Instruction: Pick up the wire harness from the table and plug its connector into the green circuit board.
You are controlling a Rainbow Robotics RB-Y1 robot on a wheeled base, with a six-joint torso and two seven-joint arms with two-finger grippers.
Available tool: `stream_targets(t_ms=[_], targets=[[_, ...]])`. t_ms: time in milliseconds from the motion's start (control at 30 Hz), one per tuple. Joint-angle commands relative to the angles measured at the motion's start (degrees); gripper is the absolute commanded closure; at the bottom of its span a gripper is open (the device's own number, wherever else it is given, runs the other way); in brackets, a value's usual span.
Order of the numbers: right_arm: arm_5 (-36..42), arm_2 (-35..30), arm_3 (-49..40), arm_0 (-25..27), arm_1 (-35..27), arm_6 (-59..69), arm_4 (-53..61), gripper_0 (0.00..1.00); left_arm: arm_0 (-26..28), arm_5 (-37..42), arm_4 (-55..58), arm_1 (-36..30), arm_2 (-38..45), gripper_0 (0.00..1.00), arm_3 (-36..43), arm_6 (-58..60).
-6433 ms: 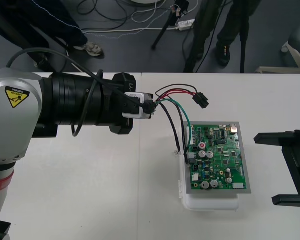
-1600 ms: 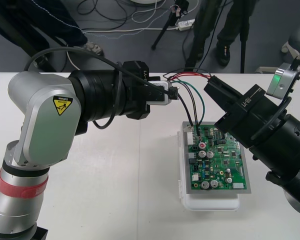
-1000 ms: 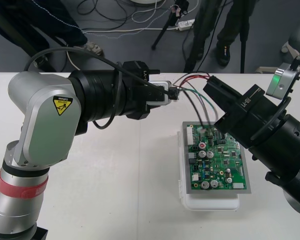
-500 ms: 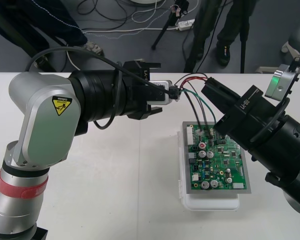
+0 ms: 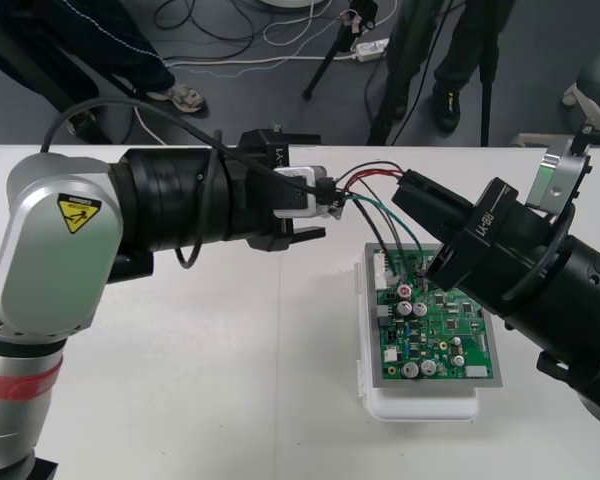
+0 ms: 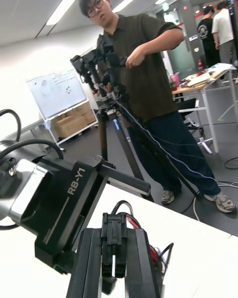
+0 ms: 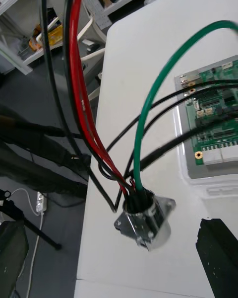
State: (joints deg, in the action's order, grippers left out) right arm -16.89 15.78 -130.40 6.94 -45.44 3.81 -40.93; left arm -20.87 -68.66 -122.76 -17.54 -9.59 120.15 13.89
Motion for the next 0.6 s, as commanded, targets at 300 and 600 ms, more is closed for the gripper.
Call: stream_targets(t_ms=[300, 600], targets=[[-8.25, -7.16, -0.91, -0.62, -7.56, 4.54, -0.20, 1.00, 2.58, 3.54, 16.76, -12.87, 5.46, 0.00, 1.40, 5.18], [-20.99, -13.76, 2.08, -0.70, -9.32, 9.63, -0.29, 1.00, 3.82, 3.89, 27.75, -18.41, 8.45, 0.00, 1.40, 7.21]])
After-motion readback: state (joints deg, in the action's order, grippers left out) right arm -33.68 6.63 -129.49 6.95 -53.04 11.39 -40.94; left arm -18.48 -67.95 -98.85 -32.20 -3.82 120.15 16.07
